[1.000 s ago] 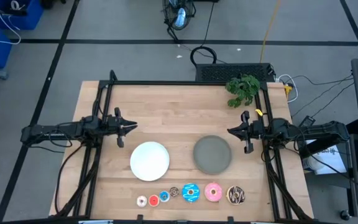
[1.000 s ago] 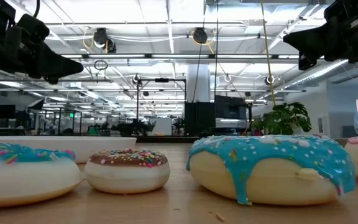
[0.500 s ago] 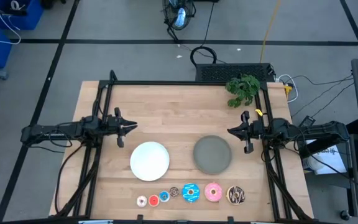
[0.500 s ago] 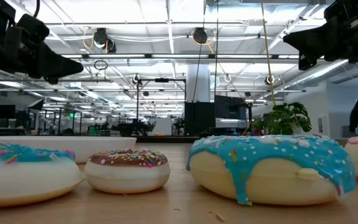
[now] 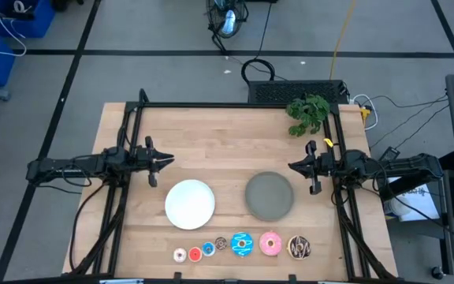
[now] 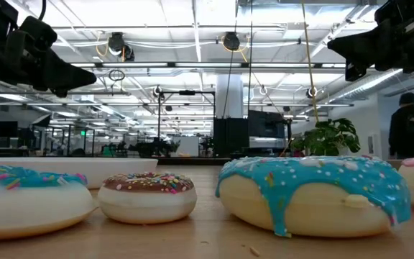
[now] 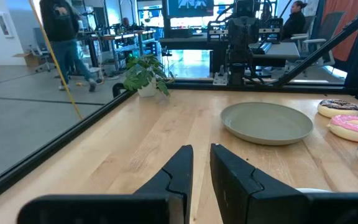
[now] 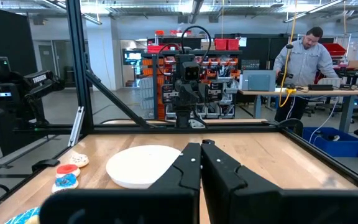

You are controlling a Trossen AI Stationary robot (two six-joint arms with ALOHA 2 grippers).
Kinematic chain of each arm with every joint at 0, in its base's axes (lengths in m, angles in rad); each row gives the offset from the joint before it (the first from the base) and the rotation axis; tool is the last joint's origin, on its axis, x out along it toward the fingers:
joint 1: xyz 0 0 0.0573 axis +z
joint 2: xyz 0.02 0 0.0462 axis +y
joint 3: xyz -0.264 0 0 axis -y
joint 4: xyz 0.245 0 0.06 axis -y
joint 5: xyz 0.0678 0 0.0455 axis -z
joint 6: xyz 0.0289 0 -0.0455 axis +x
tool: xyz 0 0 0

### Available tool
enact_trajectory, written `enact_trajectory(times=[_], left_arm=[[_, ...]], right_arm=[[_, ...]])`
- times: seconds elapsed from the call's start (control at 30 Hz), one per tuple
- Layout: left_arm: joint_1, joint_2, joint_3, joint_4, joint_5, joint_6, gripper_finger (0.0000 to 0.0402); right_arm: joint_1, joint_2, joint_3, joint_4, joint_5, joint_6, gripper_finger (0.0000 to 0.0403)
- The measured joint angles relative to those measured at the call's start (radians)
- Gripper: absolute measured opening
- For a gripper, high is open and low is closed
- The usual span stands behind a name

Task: Pick & Place donuts
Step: Put the small white donut on the white plate

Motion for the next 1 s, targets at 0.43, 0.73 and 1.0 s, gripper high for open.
enact_trajectory(times=[0.43,0.73,1.0], left_arm=[[0.0,0.0,0.0,0.0,0.0,0.003,0.0063],[0.0,0.0,0.0,0.06,-0.04,0.285,0.0063],[0.0,0.0,0.0,0.093,-0.013,0.086,0.0063]], right_arm=[[0.0,0.0,-0.001,0.146,0.0,0.026,0.0],[0.0,0.001,-0.001,0.118,0.055,0.025,0.0],[0.0,0.005,-0.001,0.09,0.078,0.013,0.0]])
